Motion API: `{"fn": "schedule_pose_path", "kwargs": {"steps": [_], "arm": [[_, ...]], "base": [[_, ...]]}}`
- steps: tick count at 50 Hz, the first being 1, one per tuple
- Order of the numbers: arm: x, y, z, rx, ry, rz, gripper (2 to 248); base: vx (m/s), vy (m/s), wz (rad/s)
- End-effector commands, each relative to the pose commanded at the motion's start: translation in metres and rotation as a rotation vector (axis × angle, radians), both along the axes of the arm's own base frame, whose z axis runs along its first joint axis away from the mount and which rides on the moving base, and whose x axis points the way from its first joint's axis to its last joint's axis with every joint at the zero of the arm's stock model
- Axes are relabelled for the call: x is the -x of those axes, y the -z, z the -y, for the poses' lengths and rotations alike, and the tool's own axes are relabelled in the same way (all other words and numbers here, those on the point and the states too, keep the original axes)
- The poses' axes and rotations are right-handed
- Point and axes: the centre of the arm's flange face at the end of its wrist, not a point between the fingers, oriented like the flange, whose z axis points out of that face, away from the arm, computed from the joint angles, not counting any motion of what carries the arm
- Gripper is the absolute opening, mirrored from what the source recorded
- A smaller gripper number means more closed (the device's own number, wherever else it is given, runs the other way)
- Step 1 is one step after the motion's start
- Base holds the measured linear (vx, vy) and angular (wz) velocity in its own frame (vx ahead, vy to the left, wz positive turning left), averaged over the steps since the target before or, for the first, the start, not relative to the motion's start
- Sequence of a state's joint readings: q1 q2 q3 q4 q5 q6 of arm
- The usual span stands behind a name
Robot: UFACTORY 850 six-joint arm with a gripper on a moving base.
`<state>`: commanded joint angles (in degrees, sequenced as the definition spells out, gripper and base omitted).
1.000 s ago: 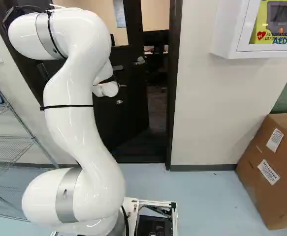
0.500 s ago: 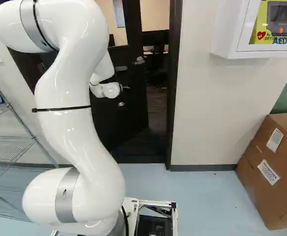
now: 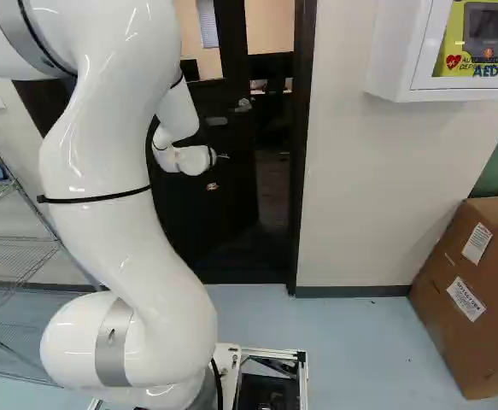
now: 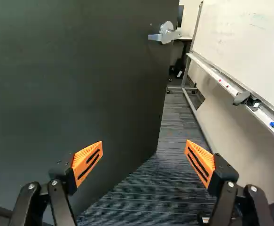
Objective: Open the door and move inside
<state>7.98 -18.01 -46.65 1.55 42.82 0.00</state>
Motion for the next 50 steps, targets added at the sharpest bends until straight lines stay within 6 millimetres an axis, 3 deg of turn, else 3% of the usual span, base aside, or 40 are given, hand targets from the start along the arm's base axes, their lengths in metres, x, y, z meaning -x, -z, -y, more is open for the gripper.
{"fn": "schedule_pose_path", "kwargs": {"steps": [50], "arm": [[0.097, -0.005, 0.045, 0.011, 0.058, -0.029, 247]], "base": [[0.0, 0.0, 0.0]]}}
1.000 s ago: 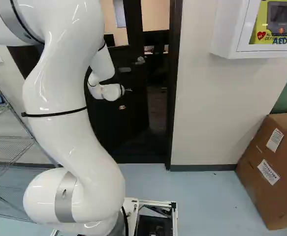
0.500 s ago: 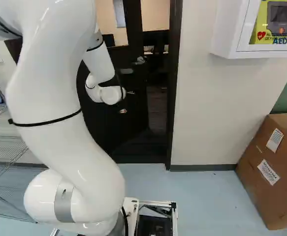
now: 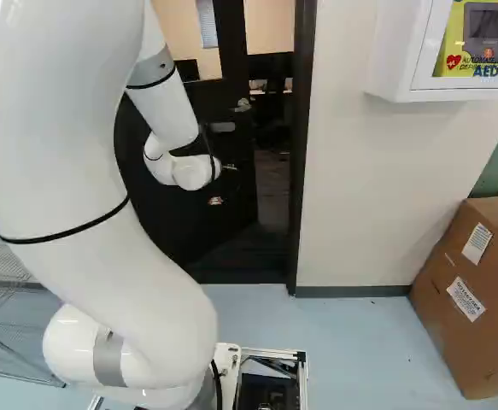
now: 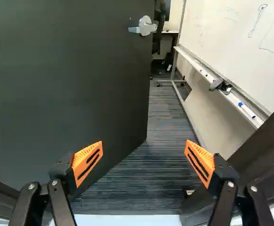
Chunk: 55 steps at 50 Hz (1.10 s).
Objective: Open the door and move inside
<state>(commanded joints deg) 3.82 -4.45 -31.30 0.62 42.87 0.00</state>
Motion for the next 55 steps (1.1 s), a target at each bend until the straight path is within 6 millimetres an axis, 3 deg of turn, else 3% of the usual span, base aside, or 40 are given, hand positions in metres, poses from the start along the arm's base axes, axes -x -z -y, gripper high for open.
{"fn": "schedule_pose_path", "kwargs": {"steps": [37, 55], "arm": [[0.071, -0.002, 0.026, 0.035, -0.003, 0.04, 247], [0.077, -0.002, 0.028, 0.038, 0.0, 0.044, 247]], "base": [[0.0, 0.0, 0.0], [0.0, 0.0, 0.0]]}}
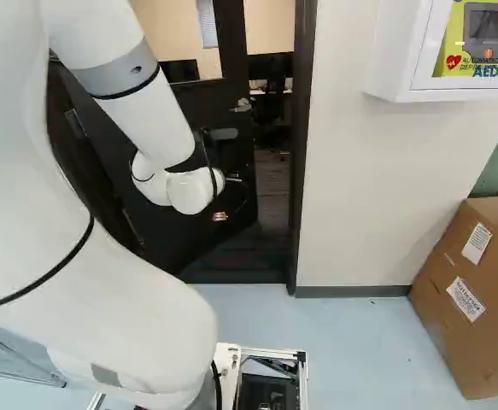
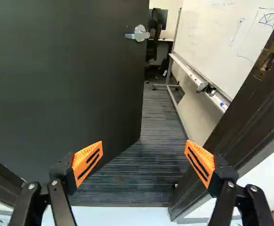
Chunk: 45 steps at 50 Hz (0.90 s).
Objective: Open the door and move inside
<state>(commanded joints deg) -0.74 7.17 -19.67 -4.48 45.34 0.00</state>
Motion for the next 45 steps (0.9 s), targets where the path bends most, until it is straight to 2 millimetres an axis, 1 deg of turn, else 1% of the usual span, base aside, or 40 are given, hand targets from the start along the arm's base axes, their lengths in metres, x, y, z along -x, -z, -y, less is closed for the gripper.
{"fn": "schedule_pose_path", "kwargs": {"steps": [31, 45], "arm": [[0.0, 0.0, 0.0, 0.0, 0.0, 0.0, 247], [0.0, 0.0, 0.0, 0.0, 0.0, 0.0, 247]], "base": [[0.014, 0.001, 0.004], [0.053, 0.033, 0.122]]}}
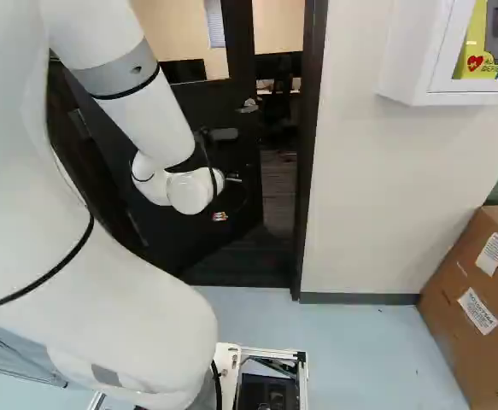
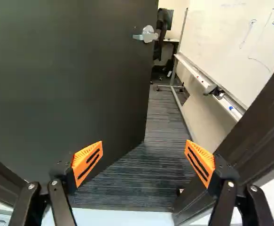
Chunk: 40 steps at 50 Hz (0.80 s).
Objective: Open the door and move inside
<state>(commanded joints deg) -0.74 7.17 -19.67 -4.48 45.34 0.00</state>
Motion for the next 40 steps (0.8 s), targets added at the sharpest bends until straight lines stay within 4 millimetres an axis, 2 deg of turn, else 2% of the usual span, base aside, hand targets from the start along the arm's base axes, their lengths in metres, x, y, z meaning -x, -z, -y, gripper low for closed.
{"fn": "schedule_pose_path", "kwargs": {"steps": [40], "arm": [[0.0, 0.0, 0.0, 0.0, 0.0, 0.0, 247]], "base": [[0.071, 0.07, 0.186]]}}
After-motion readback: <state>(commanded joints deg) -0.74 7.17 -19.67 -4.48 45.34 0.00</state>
